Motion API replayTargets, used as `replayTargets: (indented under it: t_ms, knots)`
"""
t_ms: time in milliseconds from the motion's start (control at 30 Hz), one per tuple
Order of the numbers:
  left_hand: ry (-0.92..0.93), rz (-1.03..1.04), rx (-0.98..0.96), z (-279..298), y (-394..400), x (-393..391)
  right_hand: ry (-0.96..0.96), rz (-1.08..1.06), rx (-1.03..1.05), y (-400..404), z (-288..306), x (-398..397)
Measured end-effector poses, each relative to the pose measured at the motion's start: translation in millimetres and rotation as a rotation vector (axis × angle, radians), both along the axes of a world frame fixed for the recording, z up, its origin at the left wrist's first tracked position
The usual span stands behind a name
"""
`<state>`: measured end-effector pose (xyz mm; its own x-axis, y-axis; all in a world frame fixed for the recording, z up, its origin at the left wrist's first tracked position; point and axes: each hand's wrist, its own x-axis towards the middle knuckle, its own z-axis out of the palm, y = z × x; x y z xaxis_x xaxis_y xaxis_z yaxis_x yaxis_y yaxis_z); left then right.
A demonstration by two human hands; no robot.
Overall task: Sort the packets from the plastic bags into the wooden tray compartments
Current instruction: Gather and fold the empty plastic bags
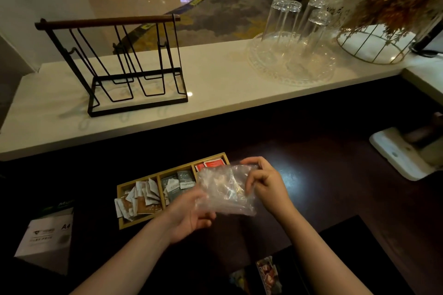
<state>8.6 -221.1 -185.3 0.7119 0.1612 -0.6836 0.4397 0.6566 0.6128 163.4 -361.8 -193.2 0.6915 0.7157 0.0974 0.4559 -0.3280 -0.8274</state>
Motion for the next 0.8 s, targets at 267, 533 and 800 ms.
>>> replayTargets:
  t_ms: [267, 533, 800]
  knots:
    - [0.045, -0.172, 0.063, -4.3, -12.3, 8.6, -0.213, 0.087, -0.046, -8.8, -7.7, -8.6]
    - [-0.009, 0.311, -0.139, -14.8, -24.5, 20.8, 0.775, -0.07, 0.28, -24.8, -22.4, -25.0]
    - [-0.001, 0.001, 0.369, -36.8, -77.6, 29.9, 0.903, -0.287, 0.189, -9.9, -45.5, -75.9]
